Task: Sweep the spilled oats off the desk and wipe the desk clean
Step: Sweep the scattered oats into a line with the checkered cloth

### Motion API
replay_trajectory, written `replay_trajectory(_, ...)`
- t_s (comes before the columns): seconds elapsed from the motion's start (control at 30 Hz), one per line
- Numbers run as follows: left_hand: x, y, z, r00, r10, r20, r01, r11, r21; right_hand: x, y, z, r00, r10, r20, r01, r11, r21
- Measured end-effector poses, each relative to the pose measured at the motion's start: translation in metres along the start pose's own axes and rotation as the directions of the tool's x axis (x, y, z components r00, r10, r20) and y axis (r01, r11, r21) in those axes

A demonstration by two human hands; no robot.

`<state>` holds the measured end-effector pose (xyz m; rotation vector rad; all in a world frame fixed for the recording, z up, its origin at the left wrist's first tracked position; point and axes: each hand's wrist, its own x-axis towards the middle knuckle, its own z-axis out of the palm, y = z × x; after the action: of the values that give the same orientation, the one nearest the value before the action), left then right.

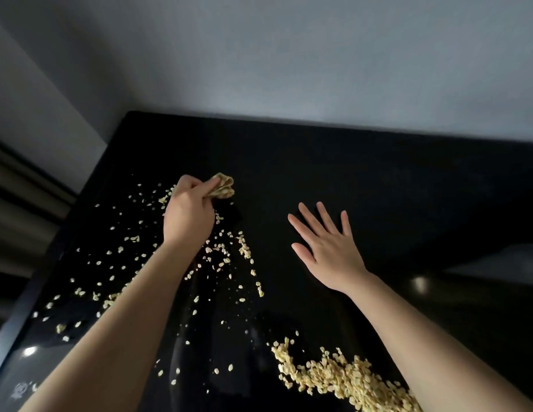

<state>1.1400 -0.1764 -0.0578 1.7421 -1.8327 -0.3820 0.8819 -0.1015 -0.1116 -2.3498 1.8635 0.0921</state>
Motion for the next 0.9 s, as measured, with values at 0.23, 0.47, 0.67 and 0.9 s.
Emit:
replay_trajectory(0.23,0.007,-0.007,0.035,0.976,0.028,0.215,-0.046,0.996,0.078,0.001,0.005,0.001,0.999,-0.027,-0.038,0.029,0.999,0.038)
replay_trajectory(0.47,-0.075,-0.001,0.018,0.879,0.309,0.363,-0.325,0.946,-0.018,-0.029,0.026,0.002,0.996,0.082,-0.041,-0.081,0.996,0.042)
replay_trajectory(0.67,-0.14,0.022,0.013,0.819,0.385,0.425,-0.381,0.919,-0.1,-0.066,0.047,0.003,0.992,0.123,-0.012,-0.122,0.992,0.034)
replay_trajectory(0.9,-0.18,0.039,0.003,0.821,0.324,0.47,-0.267,0.946,-0.186,-0.109,0.077,0.007,0.983,0.183,-0.01,-0.182,0.982,0.044)
